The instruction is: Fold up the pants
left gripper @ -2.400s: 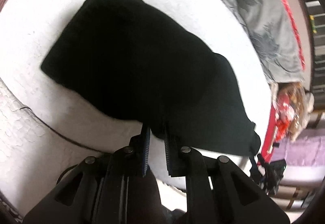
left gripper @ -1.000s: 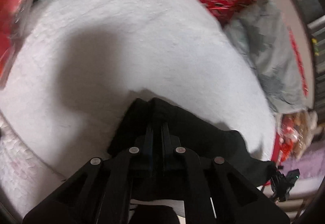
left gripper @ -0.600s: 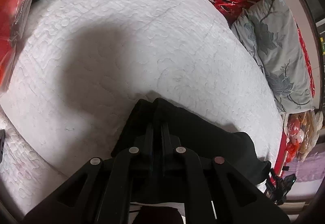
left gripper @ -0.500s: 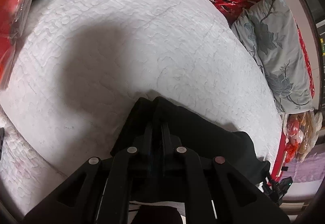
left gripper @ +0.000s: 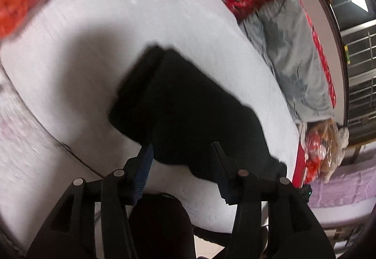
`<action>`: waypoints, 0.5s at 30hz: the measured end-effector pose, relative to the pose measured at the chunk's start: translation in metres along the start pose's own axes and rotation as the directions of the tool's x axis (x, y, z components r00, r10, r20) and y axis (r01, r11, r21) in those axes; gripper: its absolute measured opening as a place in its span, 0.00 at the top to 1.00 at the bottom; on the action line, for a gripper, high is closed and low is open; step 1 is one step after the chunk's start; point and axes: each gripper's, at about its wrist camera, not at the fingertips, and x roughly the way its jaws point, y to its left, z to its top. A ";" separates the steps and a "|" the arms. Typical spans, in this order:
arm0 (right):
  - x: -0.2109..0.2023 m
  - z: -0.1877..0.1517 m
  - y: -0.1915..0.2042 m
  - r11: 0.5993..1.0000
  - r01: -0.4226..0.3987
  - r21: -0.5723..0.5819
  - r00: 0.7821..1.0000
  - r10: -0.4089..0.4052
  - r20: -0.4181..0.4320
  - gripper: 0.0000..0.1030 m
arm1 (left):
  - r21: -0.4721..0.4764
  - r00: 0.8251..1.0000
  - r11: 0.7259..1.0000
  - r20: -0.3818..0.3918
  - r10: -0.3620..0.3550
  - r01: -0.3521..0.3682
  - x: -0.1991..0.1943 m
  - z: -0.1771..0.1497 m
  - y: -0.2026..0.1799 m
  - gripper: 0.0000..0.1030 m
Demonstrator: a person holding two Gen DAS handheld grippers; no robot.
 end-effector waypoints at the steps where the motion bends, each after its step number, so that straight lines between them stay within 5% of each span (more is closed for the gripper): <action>1: -0.001 -0.001 -0.001 1.000 -0.004 0.006 1.000 0.004 0.002 0.49 | -0.023 1.000 1.000 -0.016 -0.003 0.002 0.012 -0.003 0.003 0.53; 8: 0.000 -0.002 -0.005 0.998 -0.036 0.046 0.999 0.034 0.030 0.50 | -0.185 0.998 0.981 0.008 -0.057 0.057 0.048 0.006 0.028 0.55; 9: 0.000 -0.003 -0.003 0.999 -0.028 0.031 0.999 0.027 0.037 0.53 | -0.207 0.998 0.976 0.014 -0.067 0.069 0.050 0.008 0.030 0.55; 11: 0.005 -0.004 0.003 1.000 0.022 -0.003 0.999 -0.022 0.027 0.86 | -0.222 0.999 0.974 0.015 -0.046 0.048 0.053 0.009 0.029 0.66; 15: -0.002 0.000 0.007 1.000 0.018 0.024 0.998 -0.019 0.052 0.87 | -0.201 0.999 0.979 0.005 -0.040 0.041 0.051 0.007 0.019 0.84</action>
